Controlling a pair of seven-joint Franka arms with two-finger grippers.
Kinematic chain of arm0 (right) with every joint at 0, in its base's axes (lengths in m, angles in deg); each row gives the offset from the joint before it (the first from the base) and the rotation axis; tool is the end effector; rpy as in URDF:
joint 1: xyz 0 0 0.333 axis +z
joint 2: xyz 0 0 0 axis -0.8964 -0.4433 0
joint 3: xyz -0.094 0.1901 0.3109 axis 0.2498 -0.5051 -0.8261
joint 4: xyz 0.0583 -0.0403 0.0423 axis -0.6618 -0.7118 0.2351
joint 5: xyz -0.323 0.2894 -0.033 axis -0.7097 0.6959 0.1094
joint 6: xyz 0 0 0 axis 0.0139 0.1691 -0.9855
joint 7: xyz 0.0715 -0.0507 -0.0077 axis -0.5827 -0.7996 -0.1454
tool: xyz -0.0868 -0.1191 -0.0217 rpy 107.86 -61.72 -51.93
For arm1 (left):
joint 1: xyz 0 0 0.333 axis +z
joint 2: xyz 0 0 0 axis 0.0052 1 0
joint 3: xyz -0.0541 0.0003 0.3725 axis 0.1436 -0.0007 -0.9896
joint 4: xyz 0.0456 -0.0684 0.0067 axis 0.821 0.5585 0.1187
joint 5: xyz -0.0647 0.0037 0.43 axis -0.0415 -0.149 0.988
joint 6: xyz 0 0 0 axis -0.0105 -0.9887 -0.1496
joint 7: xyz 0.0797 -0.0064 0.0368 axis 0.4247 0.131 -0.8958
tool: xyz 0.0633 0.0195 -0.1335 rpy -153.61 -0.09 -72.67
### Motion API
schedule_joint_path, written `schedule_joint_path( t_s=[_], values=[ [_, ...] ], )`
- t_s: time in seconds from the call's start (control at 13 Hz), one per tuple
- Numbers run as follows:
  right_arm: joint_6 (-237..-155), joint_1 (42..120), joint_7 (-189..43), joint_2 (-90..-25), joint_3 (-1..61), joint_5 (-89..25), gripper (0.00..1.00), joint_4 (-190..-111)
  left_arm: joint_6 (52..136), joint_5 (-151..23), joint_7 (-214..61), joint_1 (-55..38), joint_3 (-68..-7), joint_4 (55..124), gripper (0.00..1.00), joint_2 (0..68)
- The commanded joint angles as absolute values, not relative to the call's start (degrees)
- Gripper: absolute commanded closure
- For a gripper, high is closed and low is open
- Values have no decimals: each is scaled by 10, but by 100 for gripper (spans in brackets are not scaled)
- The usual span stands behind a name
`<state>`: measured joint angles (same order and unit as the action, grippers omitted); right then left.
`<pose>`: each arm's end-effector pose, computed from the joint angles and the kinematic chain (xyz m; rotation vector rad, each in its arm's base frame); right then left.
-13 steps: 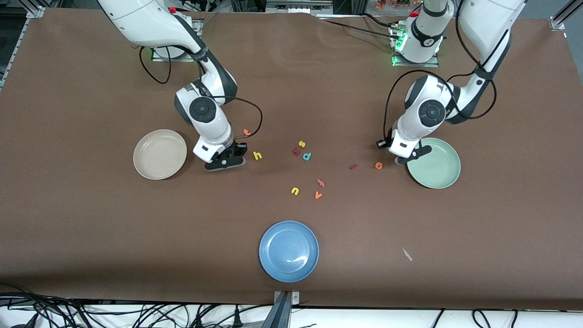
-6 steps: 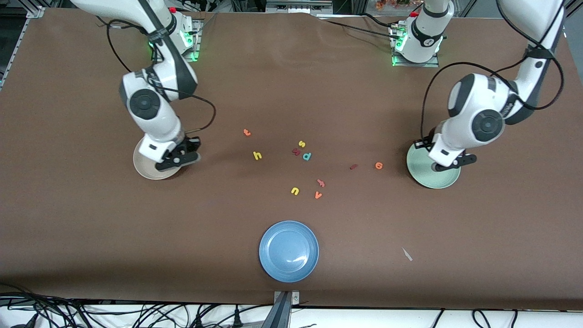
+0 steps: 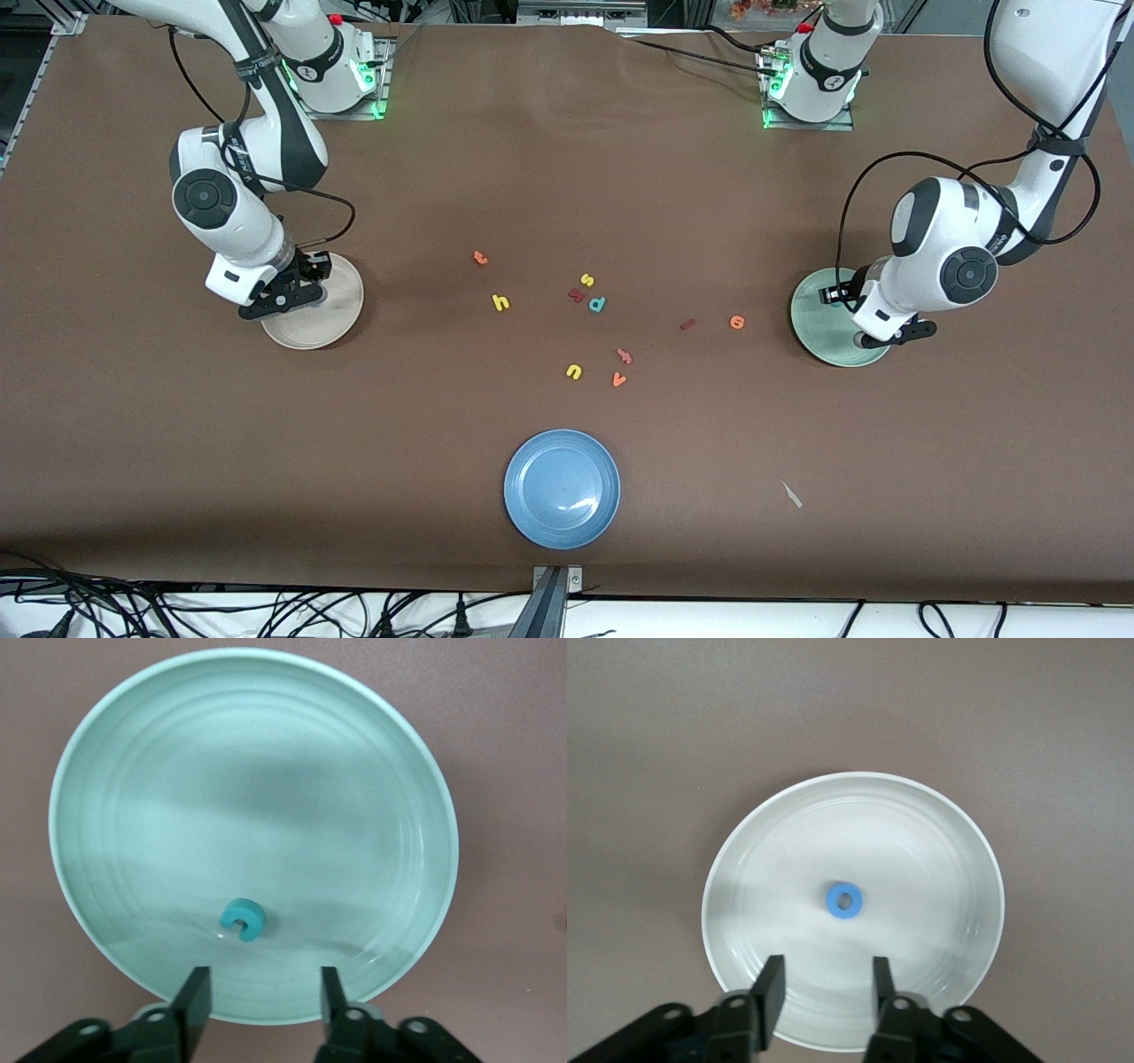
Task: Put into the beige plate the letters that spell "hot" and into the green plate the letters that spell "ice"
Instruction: 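Place blue o on the white plate while the left gripper places teal c, then reach orange e with the left gripper while the right gripper reaches orange s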
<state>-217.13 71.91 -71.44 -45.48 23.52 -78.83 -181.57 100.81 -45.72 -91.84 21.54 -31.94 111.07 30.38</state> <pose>0.5562 0.0848 0.2509 2.9760 0.5344 -0.1156 0.5743 -0.0180 0.2033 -3.0584 -0.3538 0.4820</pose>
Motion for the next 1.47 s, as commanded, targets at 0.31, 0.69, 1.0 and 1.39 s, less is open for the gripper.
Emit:
schedule_joint_path(
  t_s=[0.31,0.69,1.0,1.39],
  values=[
    [-2210,738,-561,-468,168,-742,39,-1826,1004,-474,-1143,182,-237,1063,1,299],
    [-2268,830,-353,-526,139,-744,37,-1795,1145,-464,-1267,127,-241,1061,22,377],
    [-2269,895,-251,-566,139,-750,37,-1754,1146,-406,-1276,127,-243,1060,41,406],
    [-2291,916,-212,-583,139,-759,36,-1761,1151,-336,-1334,126,-242,1046,43,440]
  ],
)
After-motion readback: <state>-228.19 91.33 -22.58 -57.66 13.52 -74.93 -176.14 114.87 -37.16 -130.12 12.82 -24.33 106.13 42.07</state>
